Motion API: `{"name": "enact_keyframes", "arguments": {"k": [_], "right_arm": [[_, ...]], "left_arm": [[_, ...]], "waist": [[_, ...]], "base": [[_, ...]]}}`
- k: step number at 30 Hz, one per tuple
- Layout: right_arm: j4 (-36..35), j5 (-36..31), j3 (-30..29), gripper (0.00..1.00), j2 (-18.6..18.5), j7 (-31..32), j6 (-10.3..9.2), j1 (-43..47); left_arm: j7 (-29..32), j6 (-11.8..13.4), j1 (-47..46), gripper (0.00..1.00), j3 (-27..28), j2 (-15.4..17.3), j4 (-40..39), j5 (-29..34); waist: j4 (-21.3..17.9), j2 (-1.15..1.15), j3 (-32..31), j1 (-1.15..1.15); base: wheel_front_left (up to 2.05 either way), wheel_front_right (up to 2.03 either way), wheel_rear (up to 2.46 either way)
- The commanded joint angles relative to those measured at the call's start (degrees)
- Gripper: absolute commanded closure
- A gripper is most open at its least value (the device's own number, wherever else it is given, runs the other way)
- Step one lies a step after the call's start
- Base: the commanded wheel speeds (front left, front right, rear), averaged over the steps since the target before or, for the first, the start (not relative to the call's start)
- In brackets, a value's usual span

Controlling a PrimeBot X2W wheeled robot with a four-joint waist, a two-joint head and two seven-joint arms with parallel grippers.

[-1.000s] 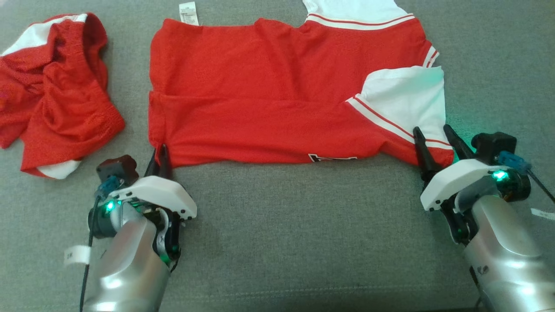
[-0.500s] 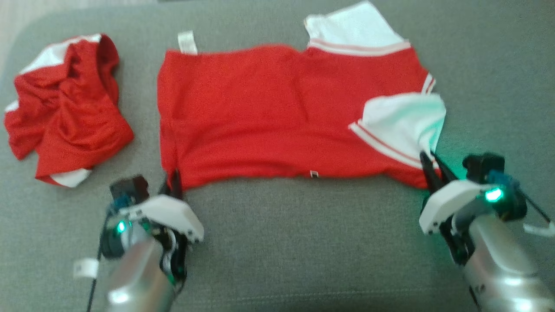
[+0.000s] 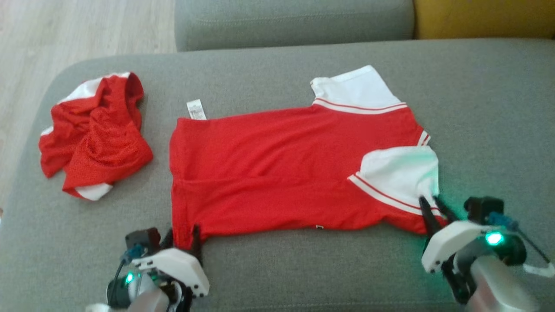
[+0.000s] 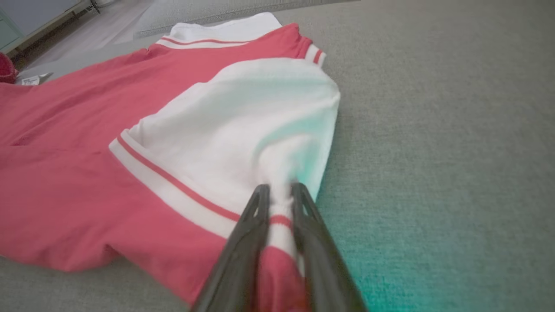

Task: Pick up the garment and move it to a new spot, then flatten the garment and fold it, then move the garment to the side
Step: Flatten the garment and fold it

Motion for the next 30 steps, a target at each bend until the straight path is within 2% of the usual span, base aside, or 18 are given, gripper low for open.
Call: {"name": "enact_keyframes", "arguments": {"k": [1, 7, 10, 18, 24, 30], "right_arm": [[-3.1, -0.2, 0.1, 0.0, -0.9, -0.7, 0.37, -2.1], [-8.7, -1.3, -0.5, 0.0, -1.3, -0.1, 0.37, -6.9], [-10.9, -1.7, 0.2, 0.0, -1.5, 1.2, 0.37, -10.3], [-14.4, -1.7, 2.9, 0.0, -2.0, 3.1, 0.37, -19.1], [-14.9, -0.9, 5.4, 0.0, -2.5, 3.3, 0.37, -23.5], [-14.6, 0.0, 6.9, 0.0, -3.0, 3.0, 0.37, -26.5]], "left_arm": [[0.6, 0.7, -1.0, 0.0, 2.3, 1.5, -1.2, 0.9], [0.6, 1.1, -8.6, 0.0, 2.7, 3.4, -5.2, 3.8], [2.7, 0.6, -14.3, 0.0, 2.1, 5.1, -5.3, 4.8], [13.1, -2.6, -28.0, 0.0, 0.3, 10.1, -3.0, 6.4], [17.9, -4.9, -33.4, 0.0, 0.2, 11.9, -0.7, 5.5], [19.5, -6.4, -35.6, 0.0, 0.1, 12.4, 0.9, 4.7]], "waist": [[0.2, 0.0, 1.4, 0.0], [0.4, 0.0, 5.9, 0.0], [0.5, 0.0, 8.3, 0.0], [0.0, 0.0, 14.8, 0.0], [-0.8, 0.0, 18.8, 0.0], [-1.3, 0.0, 20.7, 0.0]], "base": [[0.0, 0.0, 0.0], [0.0, 0.0, 0.0], [0.0, 0.0, 0.0], [0.0, 0.0, 0.0], [0.0, 0.0, 0.0], [0.0, 0.0, 0.0]]}}
